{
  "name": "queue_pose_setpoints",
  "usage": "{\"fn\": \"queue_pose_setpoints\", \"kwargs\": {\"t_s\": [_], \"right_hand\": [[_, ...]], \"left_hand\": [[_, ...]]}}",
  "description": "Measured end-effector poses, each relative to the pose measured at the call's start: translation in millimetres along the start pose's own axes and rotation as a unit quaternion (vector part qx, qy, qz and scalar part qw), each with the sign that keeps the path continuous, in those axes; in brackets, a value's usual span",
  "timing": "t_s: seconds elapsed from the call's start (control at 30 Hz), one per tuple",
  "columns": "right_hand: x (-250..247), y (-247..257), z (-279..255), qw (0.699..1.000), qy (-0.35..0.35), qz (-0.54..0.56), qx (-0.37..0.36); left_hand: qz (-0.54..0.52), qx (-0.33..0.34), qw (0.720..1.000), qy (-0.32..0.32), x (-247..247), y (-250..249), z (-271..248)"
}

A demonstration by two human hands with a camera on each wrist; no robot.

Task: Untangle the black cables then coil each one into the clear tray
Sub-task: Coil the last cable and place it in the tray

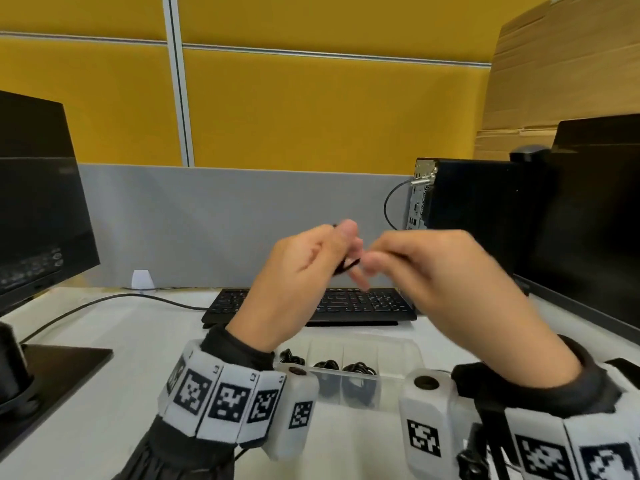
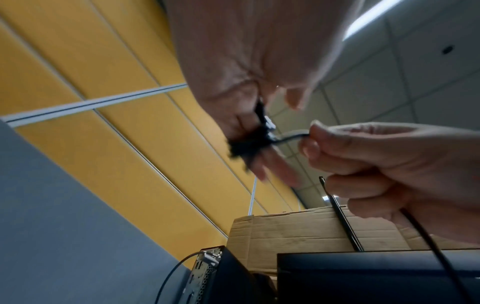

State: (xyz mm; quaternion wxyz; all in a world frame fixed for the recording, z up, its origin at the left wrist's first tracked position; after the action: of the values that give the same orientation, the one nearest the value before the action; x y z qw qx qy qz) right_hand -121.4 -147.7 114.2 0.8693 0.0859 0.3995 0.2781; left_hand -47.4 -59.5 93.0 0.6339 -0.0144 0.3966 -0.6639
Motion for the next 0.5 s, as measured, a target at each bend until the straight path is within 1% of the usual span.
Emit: {"fn": "queue_pose_setpoints", "kwargs": {"t_s": [0.07, 0.1, 0.13, 0.17, 0.2, 0.23, 0.27, 0.3, 0.33, 0.37, 0.4, 0.43, 0.5], "right_hand": [[-25.0, 1.9, -1.3, 0.992, -0.120, -0.004, -0.045], [-32.0, 0.9, -3.0, 0.986, -0.157, -0.003, -0.055], [-35.4, -3.5, -3.9, 0.983, -0.177, -0.006, -0.047], [-34.1, -10.6, -3.3, 0.985, -0.172, -0.020, -0.019], [-26.2, -20.7, -1.5, 0.990, -0.137, -0.037, 0.023], [-13.1, -29.1, 0.1, 0.994, -0.075, -0.042, 0.061], [3.7, -34.6, 0.2, 0.996, 0.001, -0.033, 0.089], [19.6, -35.5, -1.3, 0.991, 0.074, -0.025, 0.105], [32.4, -31.8, -3.9, 0.985, 0.133, -0.024, 0.109], [41.9, -26.5, -7.6, 0.977, 0.180, -0.032, 0.108], [48.2, -21.1, -11.2, 0.971, 0.214, -0.039, 0.104], [52.2, -16.3, -14.4, 0.965, 0.239, -0.043, 0.101], [55.4, -5.5, -17.5, 0.961, 0.262, -0.032, 0.082]], "left_hand": [[0.010, -0.007, 0.995, 0.099, 13.0, -5.0, -5.0], [-0.012, -0.014, 0.992, 0.122, 14.1, -6.7, -6.8], [-0.050, -0.019, 0.991, 0.124, 11.7, -8.8, -7.2], [-0.104, -0.019, 0.988, 0.114, 7.9, -11.3, -6.5], [-0.169, -0.018, 0.981, 0.092, 2.9, -13.6, -5.0], [-0.238, -0.018, 0.969, 0.060, -2.8, -14.4, -3.0], [-0.299, -0.022, 0.954, 0.024, -8.1, -12.2, -1.1], [-0.342, -0.028, 0.939, -0.008, -11.2, -8.1, 0.6], [-0.364, -0.034, 0.930, -0.029, -11.6, -4.1, 1.7], [-0.365, -0.037, 0.930, -0.034, -9.8, -1.3, 2.5], [-0.349, -0.037, 0.936, -0.030, -7.1, -0.1, 3.1], [-0.314, -0.035, 0.949, -0.028, -5.4, 1.3, 3.6], [-0.174, -0.027, 0.984, -0.038, -7.5, 4.9, 2.7]]}}
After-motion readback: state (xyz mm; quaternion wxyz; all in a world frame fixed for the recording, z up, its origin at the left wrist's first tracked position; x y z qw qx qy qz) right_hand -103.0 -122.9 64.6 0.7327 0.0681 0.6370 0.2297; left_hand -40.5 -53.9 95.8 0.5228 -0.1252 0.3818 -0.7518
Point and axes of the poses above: each hand's wrist, its own z-axis towards the middle knuckle, its own x-axis out of the palm, y = z × x, the point moved 9 cm from there along z, towards the middle knuckle, and after that the axes turned 14 degrees about z, right-handed, at the moved point
